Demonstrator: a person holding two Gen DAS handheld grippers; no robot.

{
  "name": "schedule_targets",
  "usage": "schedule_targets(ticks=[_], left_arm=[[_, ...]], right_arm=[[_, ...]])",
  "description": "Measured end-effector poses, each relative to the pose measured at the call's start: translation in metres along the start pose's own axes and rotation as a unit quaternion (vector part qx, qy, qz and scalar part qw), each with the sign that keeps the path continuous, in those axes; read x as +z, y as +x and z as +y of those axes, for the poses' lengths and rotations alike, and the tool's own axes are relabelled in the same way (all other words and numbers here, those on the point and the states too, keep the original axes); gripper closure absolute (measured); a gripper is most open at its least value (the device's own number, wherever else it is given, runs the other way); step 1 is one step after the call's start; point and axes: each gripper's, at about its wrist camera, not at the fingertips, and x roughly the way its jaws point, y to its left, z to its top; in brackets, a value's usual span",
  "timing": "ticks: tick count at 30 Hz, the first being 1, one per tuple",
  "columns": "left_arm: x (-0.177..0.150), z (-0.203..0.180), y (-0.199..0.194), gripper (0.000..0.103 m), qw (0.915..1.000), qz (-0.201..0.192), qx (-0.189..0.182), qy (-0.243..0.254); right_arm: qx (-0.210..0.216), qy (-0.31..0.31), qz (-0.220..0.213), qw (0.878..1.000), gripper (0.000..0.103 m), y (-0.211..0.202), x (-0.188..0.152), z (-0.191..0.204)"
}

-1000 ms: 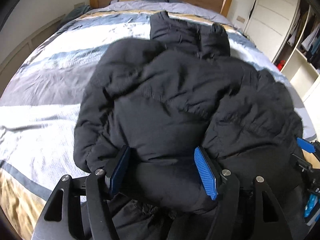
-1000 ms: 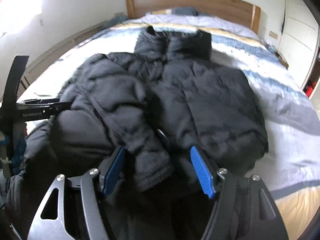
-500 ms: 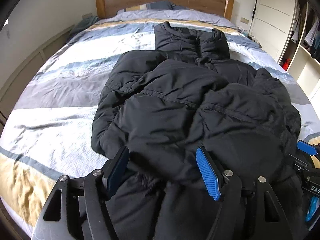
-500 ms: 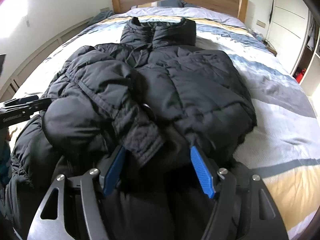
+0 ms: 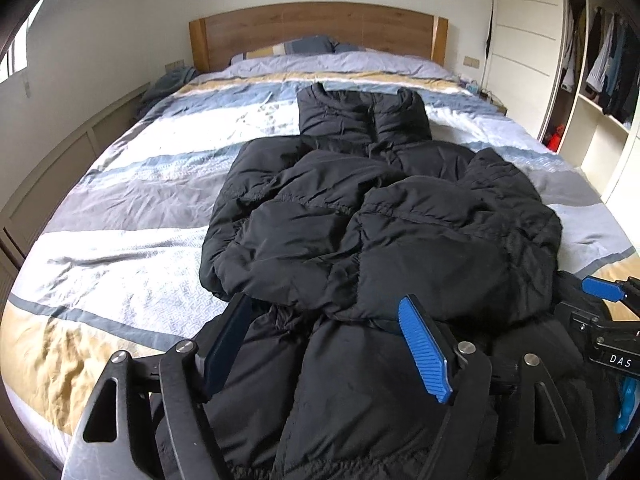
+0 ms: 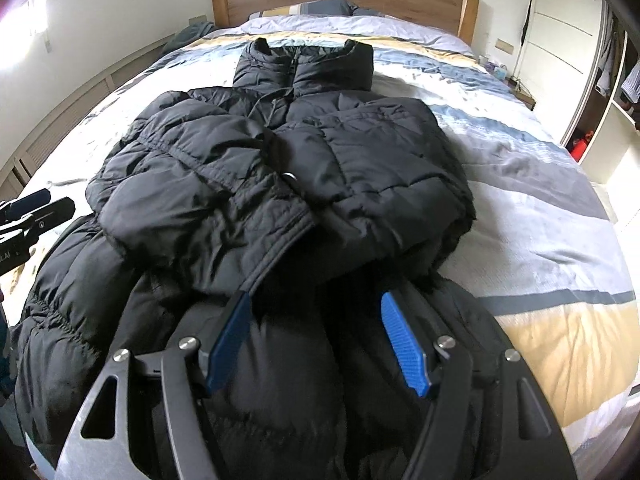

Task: Fold large clothes

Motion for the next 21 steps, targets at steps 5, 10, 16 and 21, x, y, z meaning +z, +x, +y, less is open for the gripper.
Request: schedule_targets(ticks=[5,10,16,21], left_arm=[[-0.010,0.002,-0.020,0.025,0.9999,-0.013,-0.001,0.003],[-0.020,0.008,-0.037,0.023,0.9998,-0.022,0.001,-0.002],[-0.033,0.011,-0.057,0.018,0.9995,-0.031,0.006,-0.002],[-0.035,0.015,-0.067,0.014,0.9994,-0.034,0.008,-0.002]], right_arm=[[-0.004,0.005,-0.006,1.000,0.037,-0.019,-0.009,0.002],[-0.010,0.012,-0.015,1.000,0.037,-0.040,-0.022,0.003],[-0.016,0.020,-0.029,0.999,0.037,-0.067,-0.039,-0.002],[-0.015,0.029,-0.042,0.999,0.037,-0.083,-0.041,-0.011]])
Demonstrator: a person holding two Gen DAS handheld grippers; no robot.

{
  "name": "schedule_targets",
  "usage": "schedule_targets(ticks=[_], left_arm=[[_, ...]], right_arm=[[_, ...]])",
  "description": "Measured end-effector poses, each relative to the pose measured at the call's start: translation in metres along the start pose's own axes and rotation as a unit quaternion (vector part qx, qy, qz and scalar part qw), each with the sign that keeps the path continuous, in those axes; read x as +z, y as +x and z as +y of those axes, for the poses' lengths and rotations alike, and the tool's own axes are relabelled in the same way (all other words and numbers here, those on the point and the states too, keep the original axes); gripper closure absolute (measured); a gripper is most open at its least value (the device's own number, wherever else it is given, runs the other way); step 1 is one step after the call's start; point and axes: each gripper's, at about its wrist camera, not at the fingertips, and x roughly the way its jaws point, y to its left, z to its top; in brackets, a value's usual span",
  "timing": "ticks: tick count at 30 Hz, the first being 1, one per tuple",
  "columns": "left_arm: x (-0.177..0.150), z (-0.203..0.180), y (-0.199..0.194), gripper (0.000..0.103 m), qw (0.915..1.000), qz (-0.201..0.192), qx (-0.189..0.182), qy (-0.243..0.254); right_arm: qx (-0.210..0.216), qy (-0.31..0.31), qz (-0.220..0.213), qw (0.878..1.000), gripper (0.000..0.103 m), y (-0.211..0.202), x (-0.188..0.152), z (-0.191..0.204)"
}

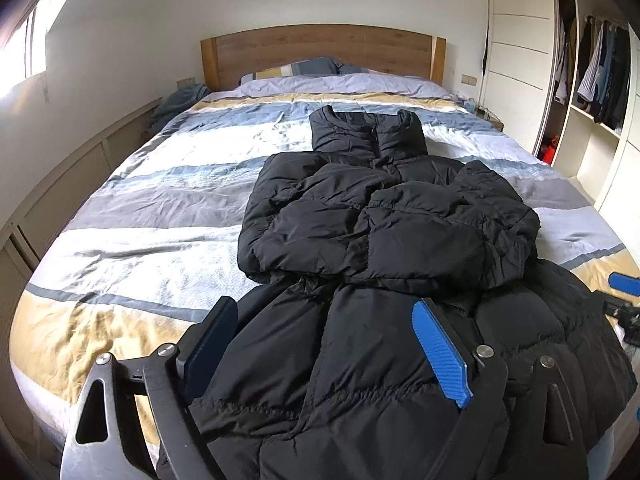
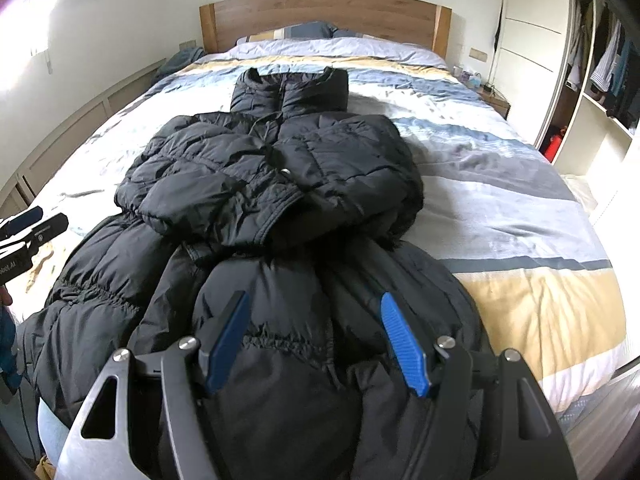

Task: Fold large clothes
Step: 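Grasp the jacket side edge with the left tool and lift it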

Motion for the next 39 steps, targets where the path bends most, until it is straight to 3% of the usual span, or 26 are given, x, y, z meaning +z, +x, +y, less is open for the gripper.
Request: schedule_targets(ticks=[6,12,18,27,32,39], left_arm=[[0.027,0.013,0.003,0.013,0.9999,0.009,-0.001,0.006],[0.098,0.043,0.028,0.010,0.9996,0.024,-0.016,-0.004],[0.182,0.071,0.099,0.010,0.9969,0.050,-0.047,-0.038],[0.292,0.100,0.255,0.010,0.9900,0.089,-0.060,-0.092],[0.314,0.109,0.348,0.010,0.9812,0.110,-0.060,-0.147],[0.330,0.101,0.436,0.010,0.9722,0.096,-0.086,-0.195]], right_arm=[[0.002,0.012,-0.021,1.000,0.037,-0.006,0.024,-0.022],[0.011,0.031,-0.036,0.999,0.037,0.012,0.078,-0.054],[0.017,0.015,-0.035,0.999,0.037,0.067,0.158,-0.068],[0.088,0.061,-0.028,0.994,0.037,0.207,0.300,-0.089],[0.121,0.104,-0.026,0.987,0.037,0.305,0.356,-0.097],[0.151,0.141,-0.028,0.978,0.037,0.408,0.393,-0.092]])
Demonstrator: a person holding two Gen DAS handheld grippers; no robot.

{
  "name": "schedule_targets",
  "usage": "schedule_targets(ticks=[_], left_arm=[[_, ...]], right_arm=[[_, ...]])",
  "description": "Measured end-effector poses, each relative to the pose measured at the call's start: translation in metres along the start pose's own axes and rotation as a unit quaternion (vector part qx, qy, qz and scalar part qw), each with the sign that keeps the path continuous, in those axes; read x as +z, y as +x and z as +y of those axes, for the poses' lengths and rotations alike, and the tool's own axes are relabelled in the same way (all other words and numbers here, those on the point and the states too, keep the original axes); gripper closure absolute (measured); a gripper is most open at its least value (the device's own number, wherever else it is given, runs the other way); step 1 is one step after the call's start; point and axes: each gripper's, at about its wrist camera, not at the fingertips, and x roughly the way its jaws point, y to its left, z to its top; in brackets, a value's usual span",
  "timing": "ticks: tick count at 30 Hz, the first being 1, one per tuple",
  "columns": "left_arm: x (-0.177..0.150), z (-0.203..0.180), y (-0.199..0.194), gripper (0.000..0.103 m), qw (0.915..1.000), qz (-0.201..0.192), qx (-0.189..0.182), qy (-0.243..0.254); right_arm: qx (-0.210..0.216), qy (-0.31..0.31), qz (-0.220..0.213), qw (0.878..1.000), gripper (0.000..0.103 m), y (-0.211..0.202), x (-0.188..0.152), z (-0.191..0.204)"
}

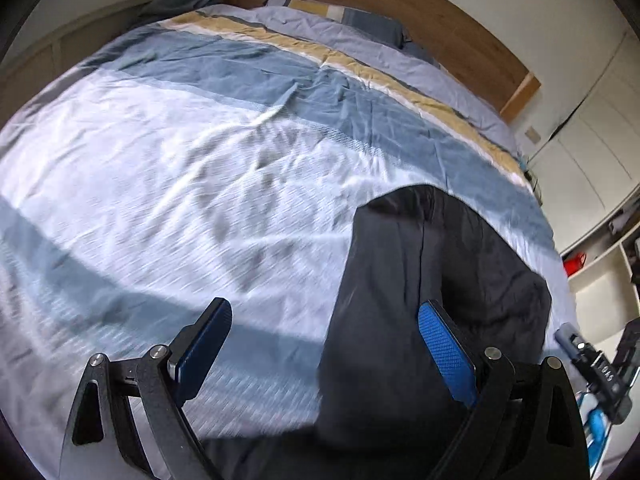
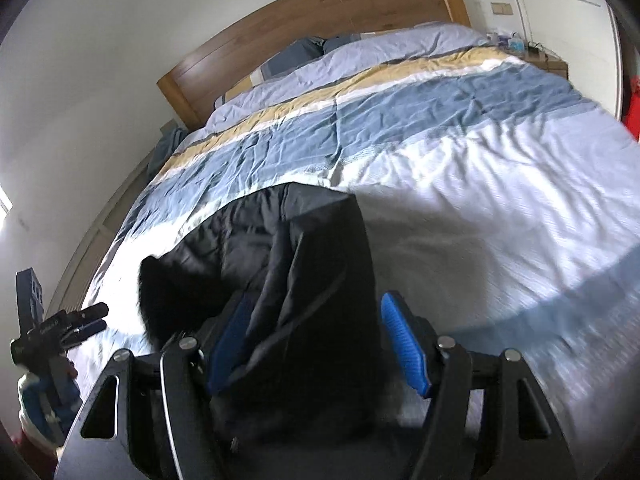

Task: Fold large clothes
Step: 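Grasp the jacket side edge with the left tool and lift it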

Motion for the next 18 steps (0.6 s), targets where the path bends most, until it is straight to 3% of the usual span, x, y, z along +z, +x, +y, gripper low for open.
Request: schedule_targets(ticks=[5,10,12,14,17,18], left_arm=[[0.012,-0.010,0.046,0.010,0.9986,-0.006,-0.049,-0.019],[0.006,-0.015,0.081,0.011,0.9970,0.020,-0.070,-0.025],[0.004,-0.018,0.092,0.026,0.9975,0.032,-0.061,-0.017],[0.003,-0.020,0.100,0.062,0.9968,0.045,-0.064,-0.016],[0.000,-0.028,0.096,0.086,0.9977,0.041,-0.053,0.006],[-0.002,-0.030,0.092,0.087,0.9978,0.041,-0.051,0.009]], right_arm=[[0.019,0.000,0.008,1.000,0.037,0.052,0.008,-0.001],[0.038,0.019,0.007,0.999,0.037,0.081,0.005,-0.009],[0.041,0.023,0.005,0.999,0.040,0.086,0.005,-0.011],[0.039,0.027,0.009,0.999,0.070,0.089,0.006,-0.012],[0.031,0.011,0.021,0.999,0.087,0.088,0.007,-0.005],[0.028,0.003,0.024,0.999,0.088,0.085,0.007,-0.001]])
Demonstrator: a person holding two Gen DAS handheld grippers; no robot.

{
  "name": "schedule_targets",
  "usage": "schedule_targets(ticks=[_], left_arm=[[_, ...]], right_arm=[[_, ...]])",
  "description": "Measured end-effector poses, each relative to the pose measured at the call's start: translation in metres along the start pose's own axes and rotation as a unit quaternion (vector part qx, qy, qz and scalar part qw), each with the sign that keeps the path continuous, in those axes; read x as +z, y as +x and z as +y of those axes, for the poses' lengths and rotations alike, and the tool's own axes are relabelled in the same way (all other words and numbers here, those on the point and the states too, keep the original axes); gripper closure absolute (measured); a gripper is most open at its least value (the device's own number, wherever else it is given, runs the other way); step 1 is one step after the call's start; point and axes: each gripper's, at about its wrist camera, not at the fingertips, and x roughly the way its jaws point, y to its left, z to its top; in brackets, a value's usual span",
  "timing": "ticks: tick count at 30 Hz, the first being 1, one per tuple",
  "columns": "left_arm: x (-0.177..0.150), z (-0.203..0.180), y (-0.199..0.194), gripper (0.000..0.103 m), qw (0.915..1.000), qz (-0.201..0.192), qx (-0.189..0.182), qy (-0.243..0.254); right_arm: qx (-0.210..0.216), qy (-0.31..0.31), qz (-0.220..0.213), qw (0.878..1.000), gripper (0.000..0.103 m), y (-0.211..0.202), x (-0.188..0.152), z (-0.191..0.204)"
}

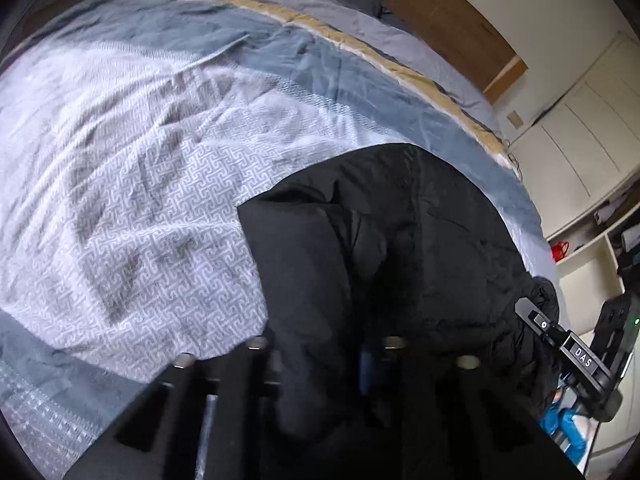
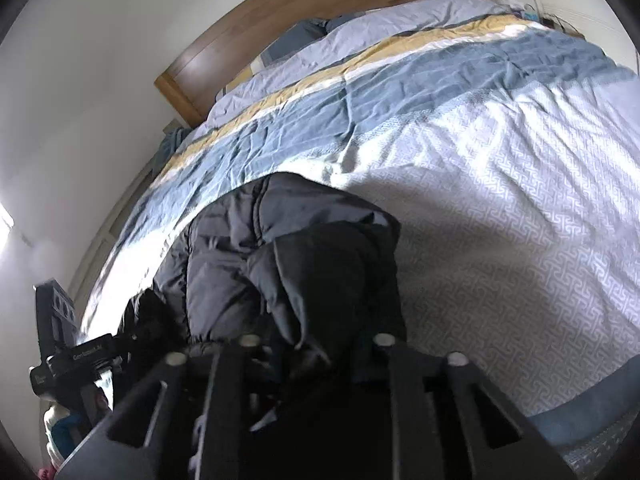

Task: Fold large clothes

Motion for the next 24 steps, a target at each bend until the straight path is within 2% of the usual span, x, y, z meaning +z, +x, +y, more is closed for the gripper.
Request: schedule_targets(ticks=[3,7,12,14,17,20,24], left_arm=[[-0.006,-0.006,-0.023,0.090,1.0000,-0.006,0.004,0.005],[-0.021,-0.016,-0.070,0.091,0.9995,-0.016,-0.007,0.028],[-0.069,-0.029,-0.148,0.091,0.9962,-0.033,-0.033,0.073],[-0.097,-0.031,-0.178,0.091,0.9940,-0.043,-0.045,0.090],[-0.150,-0.027,-0.215,0.091,0.9903,-0.052,-0.061,0.113],[-0.198,-0.018,-0.231,0.091,0.9885,-0.049,-0.070,0.124],[-0.258,0.001,-0.239,0.091,0.9886,-0.046,-0.084,0.116]], right_arm=[[-0.001,-0.013,0.006,1.000,0.091,-0.016,-0.001,0.010],[0.011,-0.029,0.004,1.000,0.092,-0.068,-0.010,0.025],[0.071,-0.042,-0.025,0.996,0.092,-0.157,-0.047,0.035],[0.096,-0.057,-0.041,0.993,0.092,-0.198,-0.077,0.037],[0.120,-0.056,-0.048,0.990,0.092,-0.235,-0.119,0.031],[0.146,-0.034,-0.052,0.987,0.092,-0.266,-0.173,0.018],[0.170,0.006,-0.053,0.984,0.092,-0.281,-0.229,0.003]])
